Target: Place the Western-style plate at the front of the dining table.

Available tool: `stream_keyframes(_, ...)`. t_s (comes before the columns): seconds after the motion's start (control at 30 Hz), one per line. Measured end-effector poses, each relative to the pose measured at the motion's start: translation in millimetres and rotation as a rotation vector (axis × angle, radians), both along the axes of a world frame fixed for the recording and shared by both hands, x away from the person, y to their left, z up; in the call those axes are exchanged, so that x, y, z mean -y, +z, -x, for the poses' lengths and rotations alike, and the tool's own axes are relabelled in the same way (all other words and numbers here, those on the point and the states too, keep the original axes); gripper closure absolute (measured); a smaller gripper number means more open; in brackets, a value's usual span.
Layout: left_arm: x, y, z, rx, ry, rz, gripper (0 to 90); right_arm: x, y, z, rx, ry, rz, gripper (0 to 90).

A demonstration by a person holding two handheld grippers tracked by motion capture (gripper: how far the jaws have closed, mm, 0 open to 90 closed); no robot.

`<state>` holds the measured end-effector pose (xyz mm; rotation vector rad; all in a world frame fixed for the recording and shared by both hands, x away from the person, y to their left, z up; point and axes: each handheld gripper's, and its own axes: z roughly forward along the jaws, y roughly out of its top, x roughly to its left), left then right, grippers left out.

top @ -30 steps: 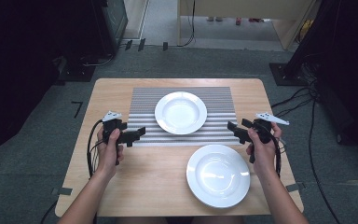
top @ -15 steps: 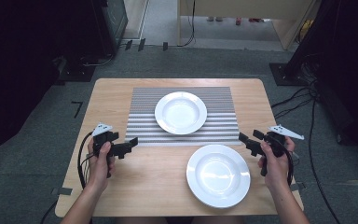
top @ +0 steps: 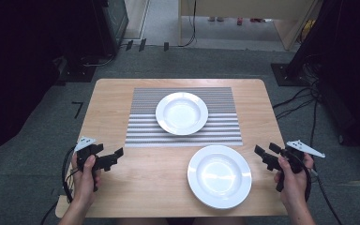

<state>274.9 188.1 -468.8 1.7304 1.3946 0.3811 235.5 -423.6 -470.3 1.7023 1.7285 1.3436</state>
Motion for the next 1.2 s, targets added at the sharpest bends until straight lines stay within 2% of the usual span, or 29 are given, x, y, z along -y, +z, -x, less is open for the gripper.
stream_keyframes(0.13, -8.1, -5.6, 10.2, -0.003, 0.024, -0.016, 8.6, 8.3, -6.8, 10.4, -0.015, -0.015, -0.004, 26.0)
stream_keyframes(0.27, -15.7, -9.8, 20.3, 0.000, 0.040, -0.061, 8.6, 14.6, -13.5, 19.9, -0.023, -0.022, -0.004, 26.0)
stream_keyframes(0.3, -15.7, -9.8, 20.3, 0.000, 0.040, -0.061, 8.6, 16.5, -15.4, 22.8, -0.026, -0.025, -0.001, 26.0)
stream_keyframes(0.33, -20.0, -12.6, 24.7, -0.002, 0.049, -0.081, 8.6, 18.0, -16.7, 25.3, -0.030, -0.029, -0.001, 26.0)
stream_keyframes(0.63, -37.5, -30.1, 40.9, -0.036, 0.101, -0.105, 8.6, 28.8, -27.4, 42.5, -0.054, -0.055, 0.036, 26.0)
stream_keyframes(0.7, -41.0, -32.8, 45.6, -0.039, 0.107, -0.117, 8.6, 31.1, -30.3, 46.3, -0.062, -0.066, 0.043, 26.0)
stream_keyframes(0.77, -46.9, -35.7, 51.6, -0.039, 0.119, -0.148, 8.6, 34.7, -34.6, 52.0, -0.072, -0.075, 0.057, 26.0)
stream_keyframes(0.87, -51.8, -37.0, 54.2, -0.040, 0.131, -0.153, 8.6, 36.5, -37.5, 55.6, -0.082, -0.082, 0.066, 26.0)
stream_keyframes(1.03, -56.3, -44.3, 57.0, -0.052, 0.156, -0.166, 8.6, 34.8, -45.9, 62.0, -0.105, -0.079, 0.105, 25.9)
stream_keyframes(1.1, -52.2, -44.3, 57.1, -0.040, 0.148, -0.201, 8.6, 28.4, -50.4, 61.4, -0.127, -0.067, 0.157, 25.9)
stream_keyframes(1.13, -52.2, -44.3, 57.1, -0.040, 0.148, -0.201, 8.6, 26.7, -51.3, 60.6, -0.130, -0.063, 0.174, 25.8)
stream_keyframes(1.2, -46.4, -47.5, 58.4, -0.044, 0.146, -0.238, 8.6, 21.9, -52.7, 59.4, -0.135, -0.066, 0.216, 25.9)
